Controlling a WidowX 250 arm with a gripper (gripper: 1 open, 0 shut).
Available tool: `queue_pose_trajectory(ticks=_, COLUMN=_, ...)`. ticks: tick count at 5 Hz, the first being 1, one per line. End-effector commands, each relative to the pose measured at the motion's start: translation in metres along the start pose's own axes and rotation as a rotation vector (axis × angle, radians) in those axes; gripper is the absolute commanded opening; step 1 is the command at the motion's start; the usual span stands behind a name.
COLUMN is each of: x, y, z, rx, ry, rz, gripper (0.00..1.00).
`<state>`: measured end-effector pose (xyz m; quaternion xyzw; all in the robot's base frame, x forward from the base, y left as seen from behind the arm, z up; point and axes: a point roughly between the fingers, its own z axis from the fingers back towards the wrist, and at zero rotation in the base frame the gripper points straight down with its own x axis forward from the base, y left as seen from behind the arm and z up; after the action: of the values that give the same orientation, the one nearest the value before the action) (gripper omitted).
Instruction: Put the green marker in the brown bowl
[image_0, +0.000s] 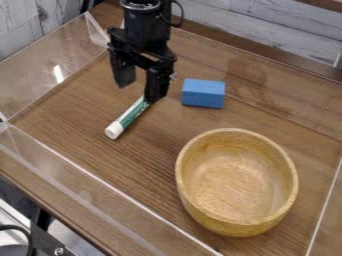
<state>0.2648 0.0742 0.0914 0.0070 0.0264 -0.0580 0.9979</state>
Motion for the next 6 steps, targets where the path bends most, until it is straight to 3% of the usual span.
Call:
queue_pose_trajectory(ticks=1, x=0.004, y=0.007, z=0.005, rx=0.02, ry=-0.042, rz=-0.006, gripper=1.0)
queue_pose_trajectory(ticks=6, x=0.008, y=0.023, z=-0.037, rx=0.007, ry=-0.038, rz=-0.065, gripper=1.0)
